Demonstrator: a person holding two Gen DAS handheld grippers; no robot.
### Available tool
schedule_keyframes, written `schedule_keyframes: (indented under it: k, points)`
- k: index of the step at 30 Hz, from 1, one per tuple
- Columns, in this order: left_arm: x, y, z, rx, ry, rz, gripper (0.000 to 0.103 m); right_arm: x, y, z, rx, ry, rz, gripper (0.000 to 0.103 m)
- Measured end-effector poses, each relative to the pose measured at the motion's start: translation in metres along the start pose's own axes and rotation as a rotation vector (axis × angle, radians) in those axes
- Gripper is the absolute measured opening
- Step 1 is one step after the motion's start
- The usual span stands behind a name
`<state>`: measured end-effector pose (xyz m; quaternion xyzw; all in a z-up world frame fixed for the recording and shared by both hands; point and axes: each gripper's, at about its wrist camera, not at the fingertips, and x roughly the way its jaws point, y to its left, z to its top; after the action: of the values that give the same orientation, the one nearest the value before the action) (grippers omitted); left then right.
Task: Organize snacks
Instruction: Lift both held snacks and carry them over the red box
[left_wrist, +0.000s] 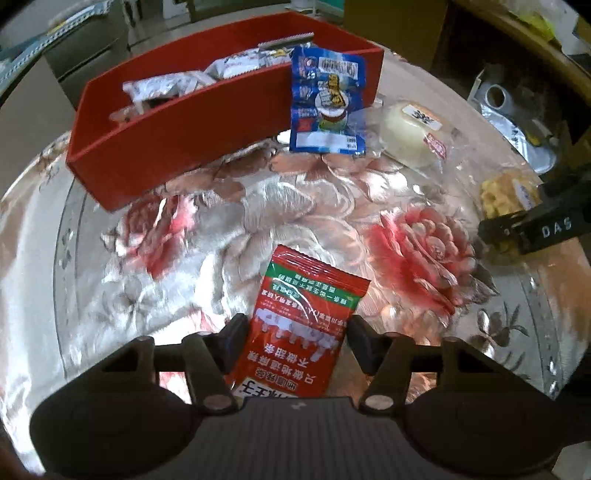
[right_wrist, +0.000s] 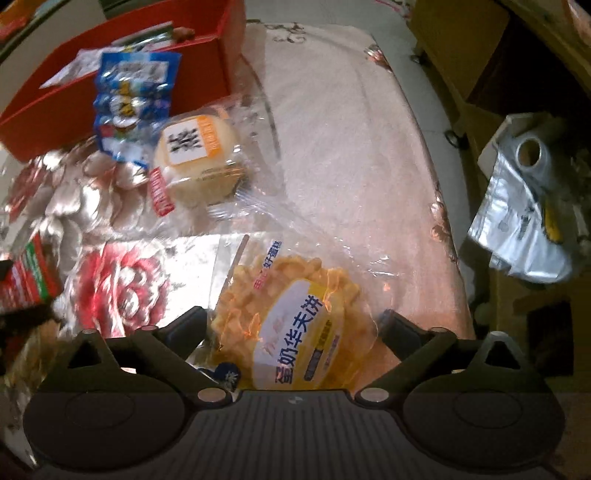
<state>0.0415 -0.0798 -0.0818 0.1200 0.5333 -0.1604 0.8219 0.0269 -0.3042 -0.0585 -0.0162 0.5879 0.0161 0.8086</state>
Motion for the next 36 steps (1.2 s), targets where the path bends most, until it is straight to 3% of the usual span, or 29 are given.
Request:
schedule_keyframes:
  k: [6,20,36]
  points:
    - [-0.015,0.004,-0.004,-0.078,-0.019,-0.037,0.048,-0.009,0.022,-0.003,-0.071,-0.002,0.041,0.089]
    - [-0.056,0.041,0.002,-0.305,-0.177,-0.062,0.046,-0.054,0.055,0.008,-0.113,-0.134,0.166,0.089]
    - [-0.076,0.073,0.016,-0.421,-0.279,-0.104,0.044,-0.065,0.085,0.045,-0.117,-0.206,0.219,0.089]
